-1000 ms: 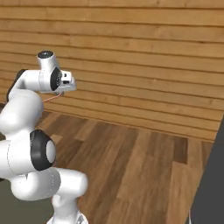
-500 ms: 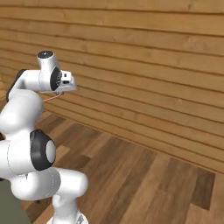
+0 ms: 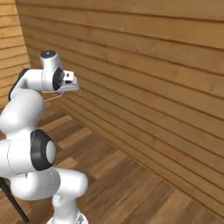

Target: Take a straw from the drawer in front and place it inside the glass cup on the dining counter.

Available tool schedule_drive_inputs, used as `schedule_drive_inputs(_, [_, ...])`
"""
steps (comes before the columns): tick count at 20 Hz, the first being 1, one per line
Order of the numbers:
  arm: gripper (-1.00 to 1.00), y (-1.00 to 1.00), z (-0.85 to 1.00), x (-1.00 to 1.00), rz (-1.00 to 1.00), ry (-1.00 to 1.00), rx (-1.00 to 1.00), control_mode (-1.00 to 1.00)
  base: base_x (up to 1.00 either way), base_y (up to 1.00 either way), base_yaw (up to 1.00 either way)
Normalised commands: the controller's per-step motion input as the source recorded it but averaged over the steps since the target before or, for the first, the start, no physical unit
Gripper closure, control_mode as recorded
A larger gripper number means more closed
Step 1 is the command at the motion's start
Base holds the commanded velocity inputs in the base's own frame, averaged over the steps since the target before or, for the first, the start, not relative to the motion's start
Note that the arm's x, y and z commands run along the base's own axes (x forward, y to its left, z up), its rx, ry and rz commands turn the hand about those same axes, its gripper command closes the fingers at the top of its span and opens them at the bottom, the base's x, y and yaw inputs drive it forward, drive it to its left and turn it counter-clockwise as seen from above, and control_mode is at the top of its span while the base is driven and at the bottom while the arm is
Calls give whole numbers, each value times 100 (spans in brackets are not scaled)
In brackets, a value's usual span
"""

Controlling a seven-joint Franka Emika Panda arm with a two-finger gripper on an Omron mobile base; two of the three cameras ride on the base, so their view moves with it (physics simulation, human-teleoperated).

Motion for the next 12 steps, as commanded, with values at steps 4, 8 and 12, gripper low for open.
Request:
schedule_drive_inputs(4, [100, 0, 0, 0, 0, 0, 0, 100, 100, -23, 58])
schedule_drive_inputs(8, [100, 0, 0, 0, 0, 0, 0, 100, 100, -21, 59])
schedule_drive_inputs(12, [100, 0, 0, 0, 0, 0, 0, 100, 100, -24, 59])
